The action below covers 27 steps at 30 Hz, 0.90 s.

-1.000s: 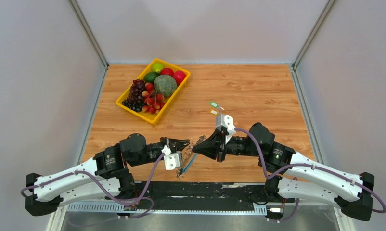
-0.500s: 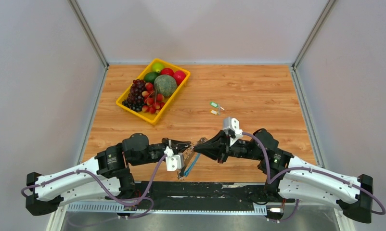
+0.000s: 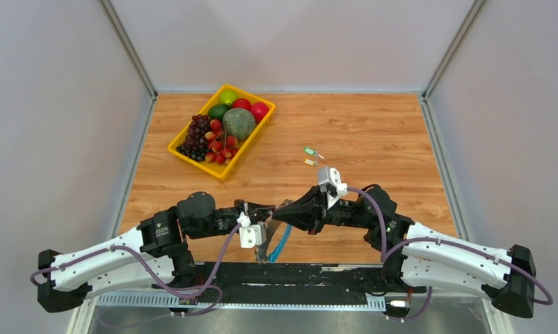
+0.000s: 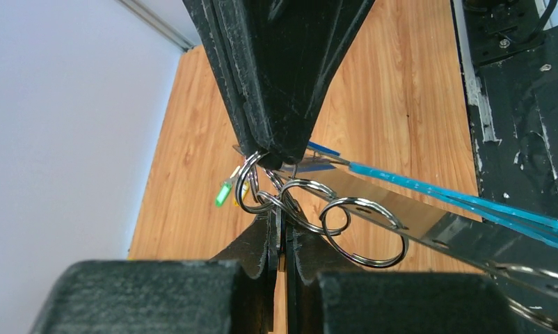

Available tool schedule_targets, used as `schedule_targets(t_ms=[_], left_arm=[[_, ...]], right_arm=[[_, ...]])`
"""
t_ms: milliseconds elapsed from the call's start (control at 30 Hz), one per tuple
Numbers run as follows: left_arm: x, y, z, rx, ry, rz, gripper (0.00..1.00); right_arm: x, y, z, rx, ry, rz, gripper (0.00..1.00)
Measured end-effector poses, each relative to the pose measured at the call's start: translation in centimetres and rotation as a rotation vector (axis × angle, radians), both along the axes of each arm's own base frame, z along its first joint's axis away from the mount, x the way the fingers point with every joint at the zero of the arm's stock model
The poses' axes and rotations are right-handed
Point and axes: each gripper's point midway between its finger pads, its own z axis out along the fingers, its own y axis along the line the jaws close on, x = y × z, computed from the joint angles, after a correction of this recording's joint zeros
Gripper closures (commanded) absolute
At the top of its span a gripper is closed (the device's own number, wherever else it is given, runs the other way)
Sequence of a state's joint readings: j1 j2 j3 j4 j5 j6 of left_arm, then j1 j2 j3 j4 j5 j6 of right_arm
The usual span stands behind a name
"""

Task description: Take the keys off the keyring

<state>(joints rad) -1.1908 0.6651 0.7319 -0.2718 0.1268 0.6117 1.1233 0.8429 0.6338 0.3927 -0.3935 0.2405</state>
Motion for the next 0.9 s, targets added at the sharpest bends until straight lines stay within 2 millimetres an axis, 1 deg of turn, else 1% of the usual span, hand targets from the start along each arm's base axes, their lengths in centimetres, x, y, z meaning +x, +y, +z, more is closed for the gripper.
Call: schedule_targets(t_ms=[267, 467, 700, 833, 900], left_arm=[[0.6, 0.4, 0.4, -0.010, -0.012, 0.038, 1.00], [1.4, 1.4, 1.1, -0.031, -0.033, 0.103, 1.00], [2.5, 2.8, 1.8, -0.058, -0.058, 0.186, 1.00], [2.5, 3.0, 1.9, -0.062, -0.061, 0.194, 1.00], [2.5, 3.0, 1.9, -0.062, -0.060, 0.192, 1.00]], right_arm=[[-0.5, 0.8, 0.0, 0.020, 0.106, 0.051, 1.00], [-0.8, 1.2, -1.3, 0.023, 0.226, 0.080, 1.00], [-1.5, 0.7, -2.5, 0.024, 0.311, 0.103, 0.99], [-1.4, 0.1, -2.6, 0.019, 0.308, 0.077, 0.83], [-1.1, -0.1, -2.8, 0.003, 0.287, 0.057, 0.76]])
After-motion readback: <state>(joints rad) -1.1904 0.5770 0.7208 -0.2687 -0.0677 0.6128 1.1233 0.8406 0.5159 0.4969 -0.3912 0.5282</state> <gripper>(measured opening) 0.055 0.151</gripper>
